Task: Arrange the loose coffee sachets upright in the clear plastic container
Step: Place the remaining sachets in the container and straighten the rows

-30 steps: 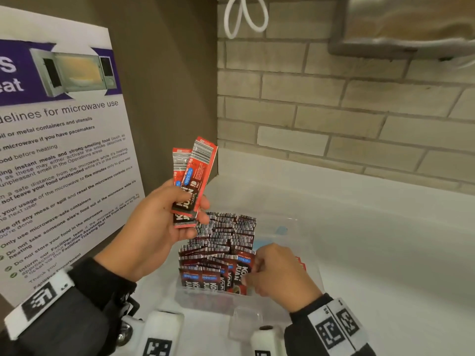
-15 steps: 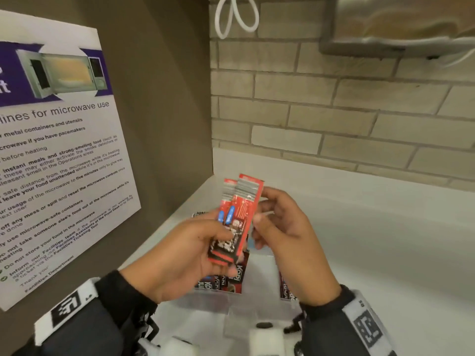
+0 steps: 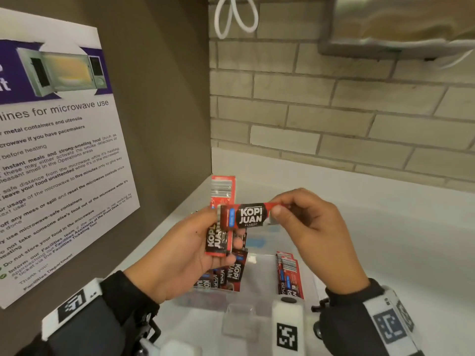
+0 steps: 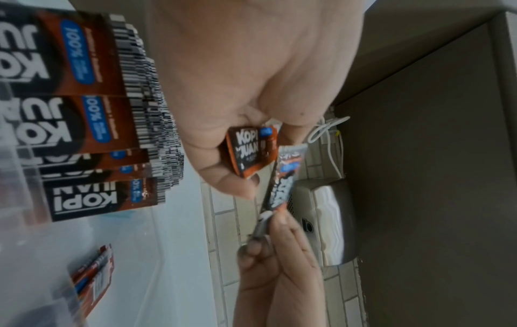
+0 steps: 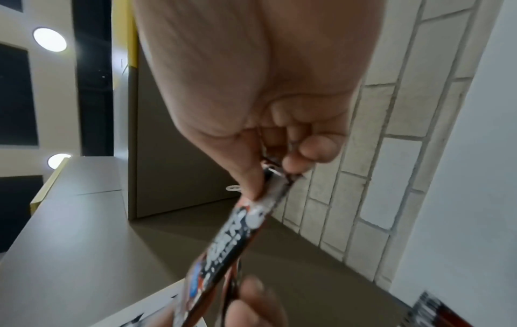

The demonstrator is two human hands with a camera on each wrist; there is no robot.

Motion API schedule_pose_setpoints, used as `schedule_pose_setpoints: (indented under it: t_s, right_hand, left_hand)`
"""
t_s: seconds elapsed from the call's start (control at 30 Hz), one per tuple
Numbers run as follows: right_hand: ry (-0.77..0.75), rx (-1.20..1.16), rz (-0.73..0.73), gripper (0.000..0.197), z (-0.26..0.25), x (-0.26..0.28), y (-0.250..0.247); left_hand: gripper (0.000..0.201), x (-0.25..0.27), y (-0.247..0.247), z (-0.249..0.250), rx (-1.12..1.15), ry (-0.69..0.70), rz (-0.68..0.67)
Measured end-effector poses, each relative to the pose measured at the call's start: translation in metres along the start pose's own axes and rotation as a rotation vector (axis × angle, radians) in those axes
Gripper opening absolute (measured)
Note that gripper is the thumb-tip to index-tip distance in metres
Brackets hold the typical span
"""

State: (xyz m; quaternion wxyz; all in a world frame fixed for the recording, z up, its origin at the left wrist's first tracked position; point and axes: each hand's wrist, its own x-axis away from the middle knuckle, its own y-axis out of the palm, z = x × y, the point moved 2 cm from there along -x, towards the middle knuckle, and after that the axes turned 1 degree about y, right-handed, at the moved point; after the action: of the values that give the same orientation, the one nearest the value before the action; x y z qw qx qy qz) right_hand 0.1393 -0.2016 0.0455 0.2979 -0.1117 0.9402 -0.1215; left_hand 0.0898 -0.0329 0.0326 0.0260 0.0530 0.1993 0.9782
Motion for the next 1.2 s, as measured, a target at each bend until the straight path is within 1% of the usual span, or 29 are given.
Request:
schedule_pose_setpoints:
  t_s: [0.07, 0.13, 0.2, 0.27, 0.37, 0.43, 0.53, 0.6, 0.7, 0.77, 0.83, 0.93, 1.03, 1.2]
  right_hand:
    - [0.158, -0.073, -0.045, 0.011, 0.005, 0.001, 0.004]
    - [0.243, -0.078, -0.059, 0.009, 0.009, 0.002, 0.008]
    - [0.277, -0.059, -0.066, 0.009, 0.011, 0.003, 0.012]
    - [0.285, -0.03, -0.108, 0.009, 0.011, 0.003, 0.015]
    - [0.216, 0.118, -0.16, 0.008, 0.007, 0.004, 0.014]
    - [0.168, 0.133, -0.157, 0.011, 0.003, 0.004, 0.014]
    - [0.198, 0.008, -0.207, 0.014, -0.002, 0.006, 0.017]
    - [0.228, -0.016, -0.204, 0.016, 0.001, 0.005, 0.015]
    - [0.309, -0.047, -0.189, 0.018, 0.01, 0.003, 0.007]
    - [0.398, -0.037, -0.244, 0.019, 0.018, 0.004, 0.01]
    - [0.473, 0.02, -0.316, 0.019, 0.027, 0.007, 0.017]
    - [0.512, 0.081, -0.361, 0.02, 0.039, 0.01, 0.031]
    - [0.479, 0.218, -0.393, 0.017, 0.045, 0.012, 0.041]
    - [0.463, 0.318, -0.47, 0.024, 0.048, 0.018, 0.054]
  left_hand:
    - [0.041, -0.002, 0.0, 0.001, 0.008, 0.066, 0.05]
    - [0.042, -0.002, 0.002, 0.002, -0.013, 0.107, 0.072]
    - [0.03, -0.002, 0.003, 0.002, -0.057, 0.154, 0.109]
    - [0.018, -0.004, 0.0, 0.0, -0.124, 0.195, 0.16]
    - [0.018, -0.006, -0.006, 0.0, -0.253, 0.209, 0.192]
    - [0.022, -0.005, -0.006, 0.001, -0.337, 0.204, 0.149]
    - [0.03, -0.004, -0.004, 0.0, -0.404, 0.222, 0.075]
    - [0.031, -0.004, -0.006, 0.002, -0.349, 0.241, 0.095]
    - [0.017, -0.005, -0.016, 0.012, -0.143, 0.252, 0.17]
    - [0.019, -0.005, -0.025, 0.02, -0.015, 0.269, 0.199]
    - [0.023, -0.005, -0.033, 0.024, 0.035, 0.29, 0.203]
    - [0.023, -0.005, -0.038, 0.025, 0.061, 0.302, 0.211]
    - [0.024, -0.005, -0.038, 0.021, 0.047, 0.29, 0.229]
    - [0.019, -0.005, -0.031, 0.016, -0.028, 0.271, 0.249]
